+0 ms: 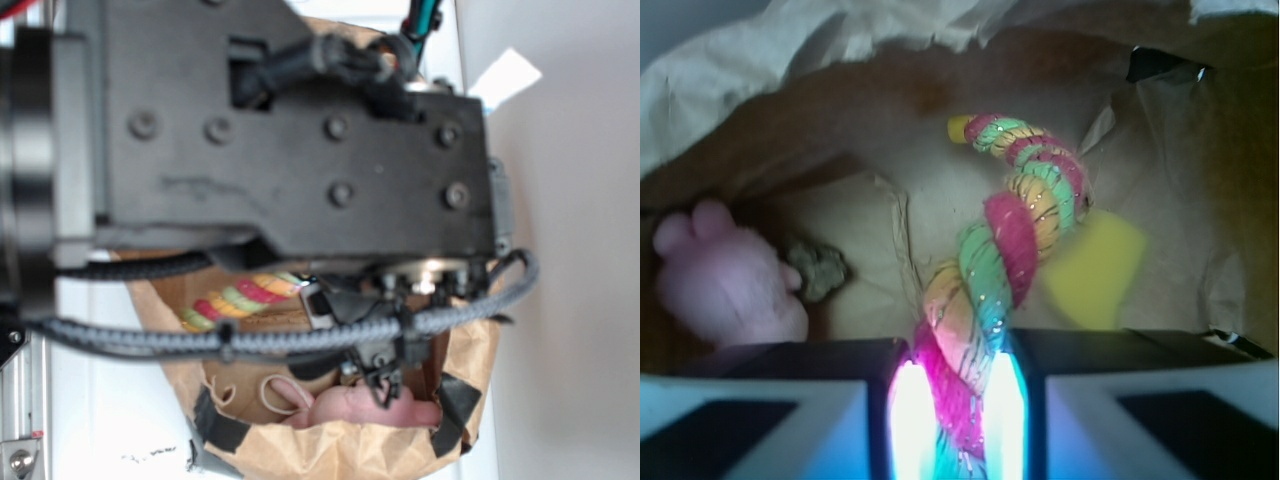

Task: Grab the multicolored rope.

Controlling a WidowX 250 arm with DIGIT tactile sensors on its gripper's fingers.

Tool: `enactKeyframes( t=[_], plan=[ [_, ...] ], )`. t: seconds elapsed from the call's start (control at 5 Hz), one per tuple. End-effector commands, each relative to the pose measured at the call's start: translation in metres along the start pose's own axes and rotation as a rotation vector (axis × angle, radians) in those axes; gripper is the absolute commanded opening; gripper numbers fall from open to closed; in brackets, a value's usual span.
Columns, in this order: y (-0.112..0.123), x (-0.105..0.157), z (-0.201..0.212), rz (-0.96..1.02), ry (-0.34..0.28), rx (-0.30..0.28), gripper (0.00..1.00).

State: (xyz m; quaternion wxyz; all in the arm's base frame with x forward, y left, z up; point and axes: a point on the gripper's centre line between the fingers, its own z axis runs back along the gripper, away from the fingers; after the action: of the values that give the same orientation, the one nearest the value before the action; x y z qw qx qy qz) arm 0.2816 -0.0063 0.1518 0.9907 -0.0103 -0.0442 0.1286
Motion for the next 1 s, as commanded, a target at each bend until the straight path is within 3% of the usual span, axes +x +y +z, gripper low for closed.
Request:
enactKeyframes(
  t=[0.0, 0.2, 0.4, 0.8],
  plan=[
    [0.042, -0.005, 0.044, -0.051, -0.231, -0.07, 0.0],
    [0.055, -0.004, 0.047, -0.014, -0.231, -0.081, 0.0],
    [0.057, -0.002, 0.04, 0.005, -0.215, -0.036, 0.0],
    [0.04, -0.008, 0.032, -0.028, -0.199, -0.035, 0.0]
  ],
)
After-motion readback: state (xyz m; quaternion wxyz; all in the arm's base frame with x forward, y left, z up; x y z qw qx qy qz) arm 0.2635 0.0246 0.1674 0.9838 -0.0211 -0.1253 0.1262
